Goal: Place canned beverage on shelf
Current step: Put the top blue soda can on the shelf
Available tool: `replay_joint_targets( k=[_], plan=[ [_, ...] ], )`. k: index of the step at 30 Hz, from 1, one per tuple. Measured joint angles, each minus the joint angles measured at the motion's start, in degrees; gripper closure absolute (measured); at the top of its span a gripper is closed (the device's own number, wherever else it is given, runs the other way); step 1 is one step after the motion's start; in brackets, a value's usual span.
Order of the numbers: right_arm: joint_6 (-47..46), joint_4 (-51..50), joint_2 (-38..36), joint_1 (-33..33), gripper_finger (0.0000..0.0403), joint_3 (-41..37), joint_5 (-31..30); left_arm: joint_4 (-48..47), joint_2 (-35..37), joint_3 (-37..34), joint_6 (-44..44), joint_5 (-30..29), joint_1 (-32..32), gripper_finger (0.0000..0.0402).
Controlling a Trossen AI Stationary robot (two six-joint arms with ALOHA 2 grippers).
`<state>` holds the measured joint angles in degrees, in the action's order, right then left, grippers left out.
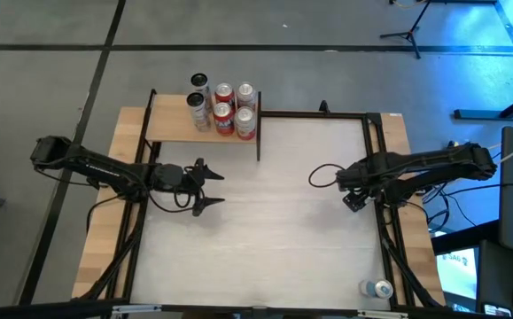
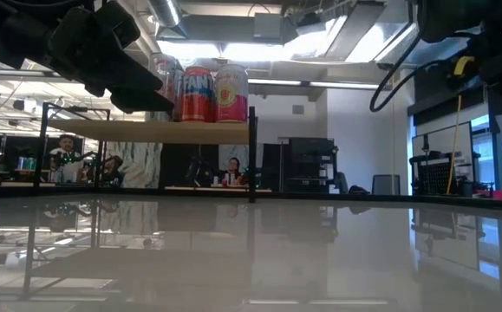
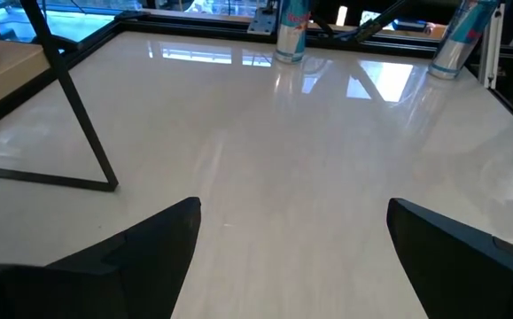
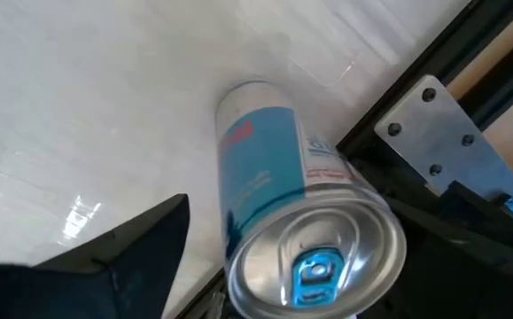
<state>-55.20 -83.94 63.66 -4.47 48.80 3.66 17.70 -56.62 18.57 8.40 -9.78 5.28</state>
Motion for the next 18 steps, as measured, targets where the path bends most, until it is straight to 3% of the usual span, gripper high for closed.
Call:
replay_joint_targets(
  k=[9,18],
  plan=[
    [0.31,0.32,-0.07,0.0,0.0185,-0.63,1.99,0.01,0.0,0.0,0.0,0.0,0.0,0.005],
    [3.26,5.32,0.39,-0.07,0.0185,0.74,0.36,0.11,0.0,0.0,0.0,0.0,0.0,0.005]
  ],
)
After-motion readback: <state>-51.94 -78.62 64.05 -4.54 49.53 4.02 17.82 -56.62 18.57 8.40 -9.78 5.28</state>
